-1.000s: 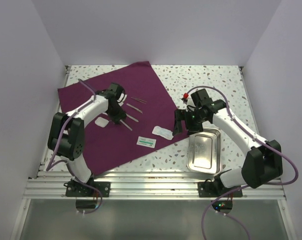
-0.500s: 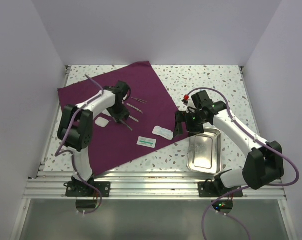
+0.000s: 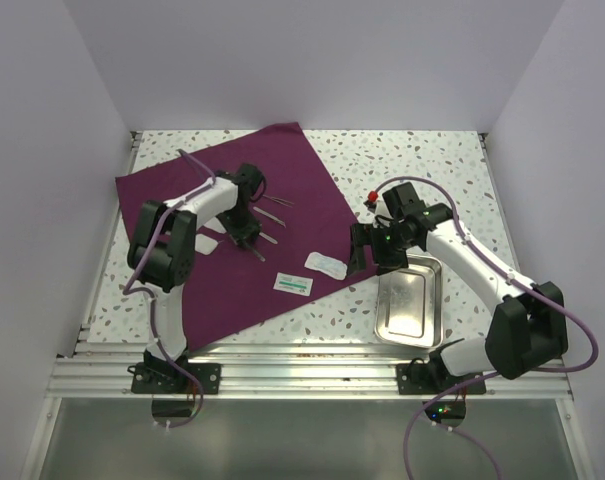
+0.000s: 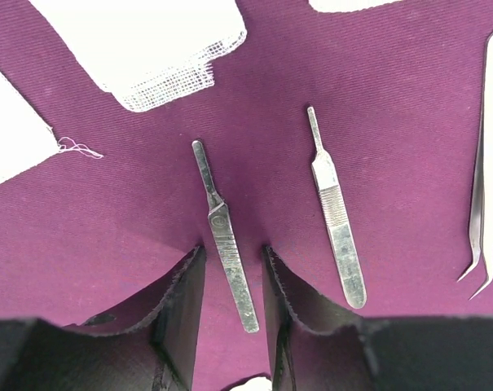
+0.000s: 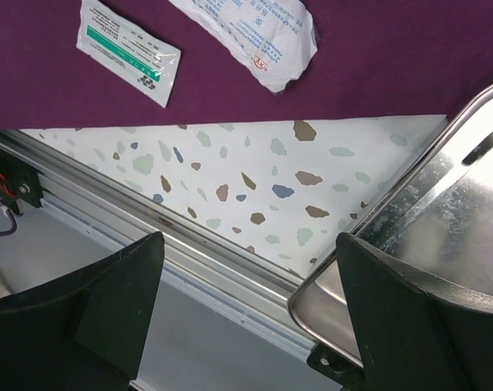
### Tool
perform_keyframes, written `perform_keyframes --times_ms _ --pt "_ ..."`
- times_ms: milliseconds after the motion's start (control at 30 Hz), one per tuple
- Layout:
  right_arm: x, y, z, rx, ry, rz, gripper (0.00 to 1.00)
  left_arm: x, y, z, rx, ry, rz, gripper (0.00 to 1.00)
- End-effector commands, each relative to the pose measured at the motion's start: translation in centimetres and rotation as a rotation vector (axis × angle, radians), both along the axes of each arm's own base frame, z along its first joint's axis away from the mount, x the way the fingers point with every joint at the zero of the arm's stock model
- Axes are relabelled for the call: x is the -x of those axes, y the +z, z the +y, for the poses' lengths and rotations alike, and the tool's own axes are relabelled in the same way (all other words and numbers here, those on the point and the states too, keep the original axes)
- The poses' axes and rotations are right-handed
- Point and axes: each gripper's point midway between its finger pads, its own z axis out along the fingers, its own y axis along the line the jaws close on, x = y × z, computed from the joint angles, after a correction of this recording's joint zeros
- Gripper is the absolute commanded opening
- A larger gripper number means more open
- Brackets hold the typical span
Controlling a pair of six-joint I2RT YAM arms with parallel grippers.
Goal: Prepare the surgical pack
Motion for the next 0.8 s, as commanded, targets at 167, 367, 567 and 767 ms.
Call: perform_keyframes --times_ms 167,367,567,767 --pt "-0.3 0.5 0.0 -0.003 -0.008 -0.039 0.9 0.4 -0.8 0.6 -0.034 -0.012 0.03 0.24" --pt "-0.8 0.7 0.3 -0.012 -0.015 -0.048 0.9 0.7 -0.1 0.7 -0.027 -0.023 0.017 0.13" --pt "-1.5 1.0 0.8 -0.026 -0.015 -0.058 0.89 0.7 1.4 0.7 -0.018 -0.042 -0.015 0.0" --pt "-2.6 1.6 2.0 -0.057 0.004 -0.078 0.86 1.2 2.3 0.6 0.004 -0.063 -0.036 0.0"
